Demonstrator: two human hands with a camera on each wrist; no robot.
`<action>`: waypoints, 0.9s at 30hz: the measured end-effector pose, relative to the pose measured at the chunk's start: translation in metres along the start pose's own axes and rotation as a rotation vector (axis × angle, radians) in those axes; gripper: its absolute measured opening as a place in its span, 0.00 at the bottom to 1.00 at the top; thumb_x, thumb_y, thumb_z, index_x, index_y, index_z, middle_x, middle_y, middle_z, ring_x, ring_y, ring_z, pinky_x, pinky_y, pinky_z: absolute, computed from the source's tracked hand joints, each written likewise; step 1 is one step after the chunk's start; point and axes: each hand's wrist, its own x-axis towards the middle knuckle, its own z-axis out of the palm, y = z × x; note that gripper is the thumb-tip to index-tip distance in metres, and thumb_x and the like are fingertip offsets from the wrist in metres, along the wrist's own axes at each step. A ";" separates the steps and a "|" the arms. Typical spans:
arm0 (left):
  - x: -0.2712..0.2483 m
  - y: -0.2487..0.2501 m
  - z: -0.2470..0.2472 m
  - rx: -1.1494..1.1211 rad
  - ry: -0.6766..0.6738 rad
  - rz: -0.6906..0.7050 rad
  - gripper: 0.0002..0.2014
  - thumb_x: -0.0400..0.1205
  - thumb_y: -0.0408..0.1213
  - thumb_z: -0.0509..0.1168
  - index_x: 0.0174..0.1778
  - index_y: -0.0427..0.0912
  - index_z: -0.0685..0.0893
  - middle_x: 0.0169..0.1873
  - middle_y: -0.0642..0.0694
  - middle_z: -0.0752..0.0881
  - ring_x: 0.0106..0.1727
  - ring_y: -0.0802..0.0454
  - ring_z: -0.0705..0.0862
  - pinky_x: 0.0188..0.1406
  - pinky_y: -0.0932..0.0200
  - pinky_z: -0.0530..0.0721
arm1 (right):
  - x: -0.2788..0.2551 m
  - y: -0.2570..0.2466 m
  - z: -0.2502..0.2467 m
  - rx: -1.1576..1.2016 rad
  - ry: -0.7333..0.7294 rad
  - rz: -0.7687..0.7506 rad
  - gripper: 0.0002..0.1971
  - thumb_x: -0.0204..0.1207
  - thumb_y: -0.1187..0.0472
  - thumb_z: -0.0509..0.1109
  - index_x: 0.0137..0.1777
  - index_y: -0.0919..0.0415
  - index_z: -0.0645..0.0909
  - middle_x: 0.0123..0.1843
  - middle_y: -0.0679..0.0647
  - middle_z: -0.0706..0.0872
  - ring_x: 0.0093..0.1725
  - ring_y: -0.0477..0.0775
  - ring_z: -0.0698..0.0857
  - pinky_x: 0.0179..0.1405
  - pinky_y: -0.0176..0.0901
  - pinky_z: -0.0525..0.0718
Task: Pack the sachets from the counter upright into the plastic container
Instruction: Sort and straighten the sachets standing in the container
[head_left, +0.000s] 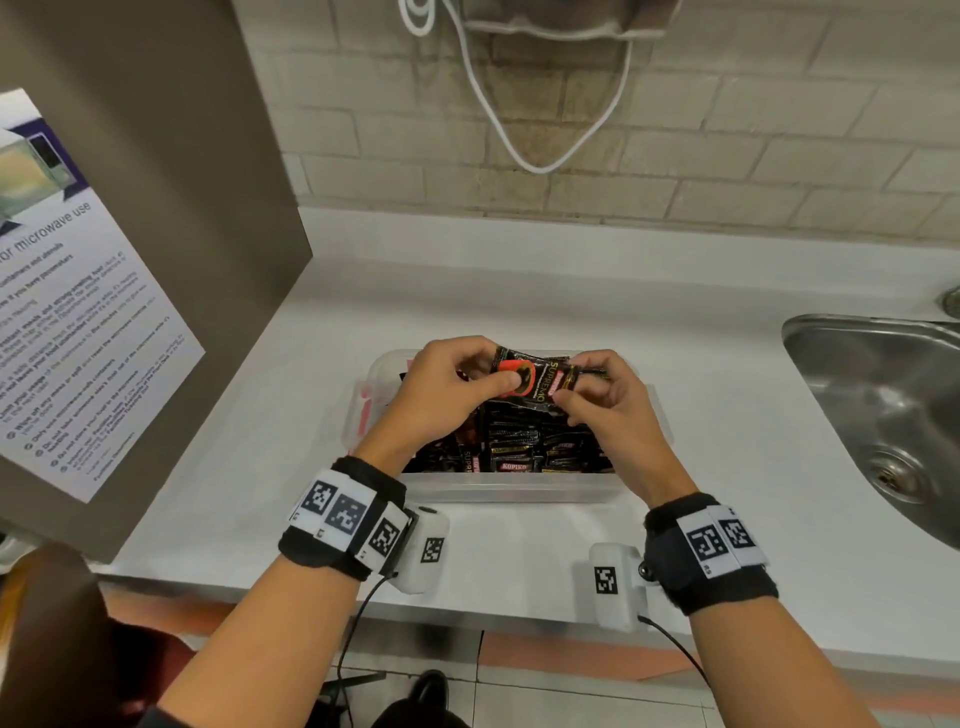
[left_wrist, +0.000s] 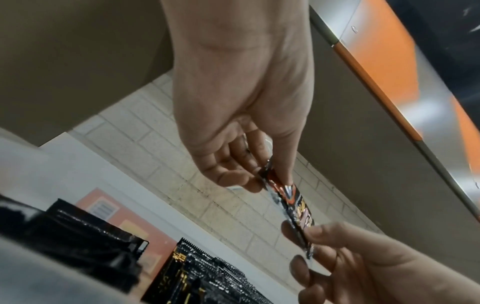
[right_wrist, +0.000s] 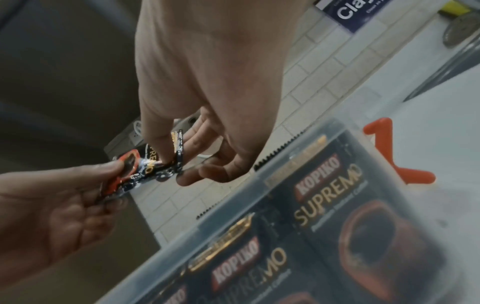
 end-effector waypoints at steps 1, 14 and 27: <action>0.000 0.000 0.000 -0.033 0.024 0.008 0.04 0.79 0.39 0.76 0.48 0.49 0.92 0.42 0.48 0.91 0.45 0.49 0.86 0.52 0.52 0.85 | -0.002 0.000 0.000 -0.011 -0.024 -0.005 0.13 0.79 0.74 0.73 0.58 0.60 0.79 0.37 0.70 0.83 0.37 0.52 0.85 0.40 0.37 0.84; -0.003 -0.001 0.001 0.048 -0.057 0.031 0.14 0.78 0.38 0.77 0.52 0.54 0.80 0.39 0.52 0.92 0.37 0.58 0.87 0.42 0.60 0.83 | 0.003 -0.003 0.000 -0.117 0.042 -0.085 0.11 0.81 0.75 0.68 0.57 0.61 0.80 0.37 0.54 0.85 0.36 0.44 0.86 0.40 0.34 0.83; -0.021 -0.016 0.015 0.226 -0.140 0.066 0.14 0.79 0.38 0.76 0.56 0.52 0.81 0.40 0.52 0.85 0.35 0.57 0.83 0.39 0.65 0.83 | -0.003 0.003 0.004 -0.442 -0.191 -0.190 0.11 0.76 0.69 0.75 0.50 0.51 0.87 0.39 0.46 0.87 0.38 0.46 0.82 0.40 0.38 0.79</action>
